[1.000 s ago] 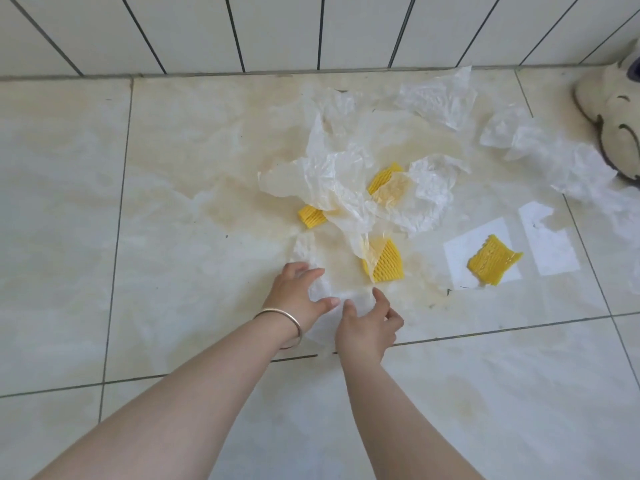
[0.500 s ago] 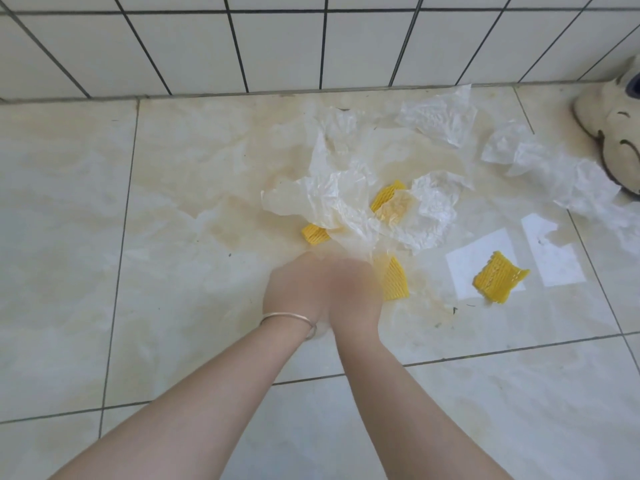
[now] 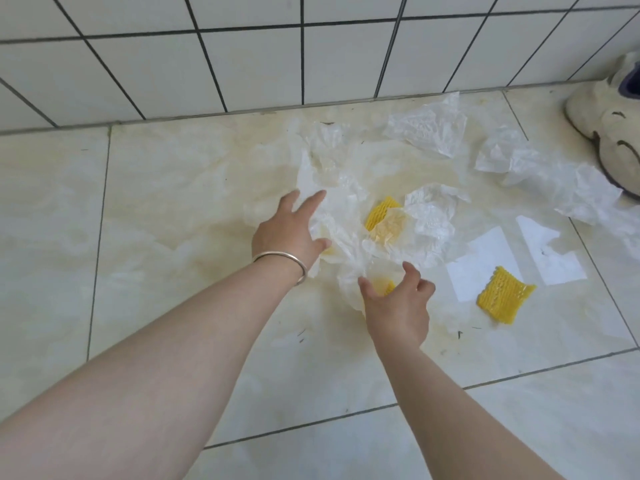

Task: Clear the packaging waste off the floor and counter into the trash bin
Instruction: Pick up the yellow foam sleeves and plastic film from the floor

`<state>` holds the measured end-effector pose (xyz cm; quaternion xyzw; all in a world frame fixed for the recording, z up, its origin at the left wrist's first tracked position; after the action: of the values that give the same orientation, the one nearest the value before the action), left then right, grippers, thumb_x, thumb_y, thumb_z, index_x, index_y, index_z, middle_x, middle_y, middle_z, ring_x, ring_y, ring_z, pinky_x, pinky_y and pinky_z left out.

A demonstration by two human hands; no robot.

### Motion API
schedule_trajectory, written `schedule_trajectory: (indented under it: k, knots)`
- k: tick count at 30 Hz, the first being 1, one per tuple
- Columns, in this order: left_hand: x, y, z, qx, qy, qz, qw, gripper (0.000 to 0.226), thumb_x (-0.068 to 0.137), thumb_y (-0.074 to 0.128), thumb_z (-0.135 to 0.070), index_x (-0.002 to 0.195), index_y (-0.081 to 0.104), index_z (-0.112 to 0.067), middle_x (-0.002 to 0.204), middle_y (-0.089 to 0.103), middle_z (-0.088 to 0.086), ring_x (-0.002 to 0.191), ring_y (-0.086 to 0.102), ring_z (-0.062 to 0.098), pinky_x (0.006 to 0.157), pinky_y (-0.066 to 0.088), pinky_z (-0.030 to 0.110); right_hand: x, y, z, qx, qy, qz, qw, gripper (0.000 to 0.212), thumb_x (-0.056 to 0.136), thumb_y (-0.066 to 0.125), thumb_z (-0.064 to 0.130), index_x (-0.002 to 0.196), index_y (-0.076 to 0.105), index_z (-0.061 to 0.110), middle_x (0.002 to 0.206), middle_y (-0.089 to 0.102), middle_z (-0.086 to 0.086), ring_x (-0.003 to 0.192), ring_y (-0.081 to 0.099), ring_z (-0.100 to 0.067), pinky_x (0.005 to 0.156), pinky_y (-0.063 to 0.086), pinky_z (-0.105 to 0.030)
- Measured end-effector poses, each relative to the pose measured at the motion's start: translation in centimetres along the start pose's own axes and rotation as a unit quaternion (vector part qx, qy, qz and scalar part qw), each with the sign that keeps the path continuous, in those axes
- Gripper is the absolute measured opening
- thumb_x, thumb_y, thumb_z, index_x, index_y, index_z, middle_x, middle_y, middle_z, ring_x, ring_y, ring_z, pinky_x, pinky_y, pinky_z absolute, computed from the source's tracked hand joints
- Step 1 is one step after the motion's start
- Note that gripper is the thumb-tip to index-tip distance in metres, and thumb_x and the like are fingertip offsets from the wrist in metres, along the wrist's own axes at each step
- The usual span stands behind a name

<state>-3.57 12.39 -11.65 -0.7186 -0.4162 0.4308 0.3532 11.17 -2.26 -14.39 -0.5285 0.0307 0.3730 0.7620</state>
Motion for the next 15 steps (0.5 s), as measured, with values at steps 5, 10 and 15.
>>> schedule_trajectory:
  k: [5,10,15]
  knots:
    - [-0.4,3.0,1.0,0.036,-0.009,0.035,0.999,0.061,0.084,0.057,-0.049,0.139,0.03,-0.045,0.13,0.042,-0.003,0.103,0.06,0.025,0.084,0.044,0.031,-0.7,2.2,-1.1,-0.053,0.003,0.019,0.998,0.08,0.077,0.066,0.049,0.141,0.025,0.023,0.134,0.031,-0.004,0.095,0.063,-0.032,0.068,0.039,-0.029]
    - [-1.5,4.5,2.3,0.002,-0.035,0.035,0.999,0.043,0.081,0.058,-0.053,0.12,0.05,-0.036,0.12,0.048,-0.001,0.096,0.061,0.024,0.075,0.042,0.027,-1.2,3.4,-1.0,-0.112,-0.032,0.025,0.993,0.048,0.086,0.057,0.043,0.123,0.043,0.016,0.122,0.042,-0.003,0.096,0.059,-0.028,0.064,0.036,-0.029]
    - [-2.4,4.5,4.0,-0.117,-0.096,-0.007,0.988,0.033,0.08,0.061,-0.049,0.093,0.061,-0.018,0.094,0.051,0.003,0.094,0.058,0.028,0.072,0.039,0.028,-1.5,3.1,-1.1,-0.078,-0.025,0.039,0.996,0.035,0.092,0.049,0.035,0.106,0.054,0.004,0.1,0.05,-0.004,0.09,0.058,-0.03,0.066,0.036,-0.029]
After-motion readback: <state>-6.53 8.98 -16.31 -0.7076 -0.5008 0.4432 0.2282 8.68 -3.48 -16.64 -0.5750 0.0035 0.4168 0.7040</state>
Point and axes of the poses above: each hand's wrist, its own x-axis towards the middle knuckle, its own y-axis out of the palm, z = x × y, the point moved 8 cm from there along x, towards the middle knuckle
